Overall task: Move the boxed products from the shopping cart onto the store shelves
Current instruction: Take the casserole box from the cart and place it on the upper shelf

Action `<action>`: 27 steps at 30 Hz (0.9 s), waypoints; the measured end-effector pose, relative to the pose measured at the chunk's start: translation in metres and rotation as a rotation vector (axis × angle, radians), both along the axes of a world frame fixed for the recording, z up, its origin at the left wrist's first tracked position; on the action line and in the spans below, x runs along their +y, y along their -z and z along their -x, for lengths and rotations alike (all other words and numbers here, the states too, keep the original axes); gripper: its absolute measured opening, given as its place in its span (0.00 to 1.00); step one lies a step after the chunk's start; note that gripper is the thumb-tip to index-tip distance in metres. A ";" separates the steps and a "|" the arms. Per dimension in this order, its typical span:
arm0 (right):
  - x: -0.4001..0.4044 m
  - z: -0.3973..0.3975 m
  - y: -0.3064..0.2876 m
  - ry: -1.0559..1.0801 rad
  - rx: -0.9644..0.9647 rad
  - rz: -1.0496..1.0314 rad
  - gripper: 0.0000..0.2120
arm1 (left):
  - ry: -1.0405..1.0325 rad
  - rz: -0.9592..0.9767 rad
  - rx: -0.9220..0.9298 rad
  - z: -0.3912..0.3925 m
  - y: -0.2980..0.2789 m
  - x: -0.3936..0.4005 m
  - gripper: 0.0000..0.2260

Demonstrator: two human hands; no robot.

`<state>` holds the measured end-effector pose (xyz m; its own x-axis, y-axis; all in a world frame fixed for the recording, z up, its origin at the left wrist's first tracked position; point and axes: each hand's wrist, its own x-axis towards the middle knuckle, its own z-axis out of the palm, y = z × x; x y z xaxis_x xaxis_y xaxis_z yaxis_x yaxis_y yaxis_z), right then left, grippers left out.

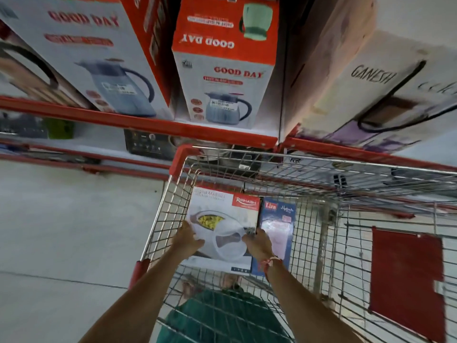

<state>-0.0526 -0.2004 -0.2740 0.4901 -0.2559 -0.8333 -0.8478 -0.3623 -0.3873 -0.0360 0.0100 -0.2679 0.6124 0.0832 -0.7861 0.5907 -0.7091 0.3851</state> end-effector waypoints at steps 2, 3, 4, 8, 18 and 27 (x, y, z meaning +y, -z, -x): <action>-0.005 0.001 0.023 0.107 0.020 -0.047 0.37 | -0.048 -0.017 0.024 -0.003 -0.001 0.000 0.31; -0.007 0.001 0.027 0.134 0.025 -0.075 0.39 | -0.058 -0.020 0.040 -0.005 -0.004 0.001 0.31; -0.010 0.003 0.037 0.154 0.037 -0.097 0.38 | -0.064 -0.012 0.035 -0.006 -0.008 0.001 0.30; -0.016 0.002 -0.007 0.115 -0.017 -0.095 0.27 | -0.083 -0.015 -0.046 -0.001 -0.035 0.002 0.23; -0.031 0.039 -0.183 0.135 -0.409 -0.196 0.18 | -0.197 0.182 -0.387 0.037 -0.165 0.017 0.16; -0.034 0.052 -0.277 -0.062 -0.705 -0.043 0.16 | -0.236 0.345 -0.563 0.050 -0.226 0.040 0.21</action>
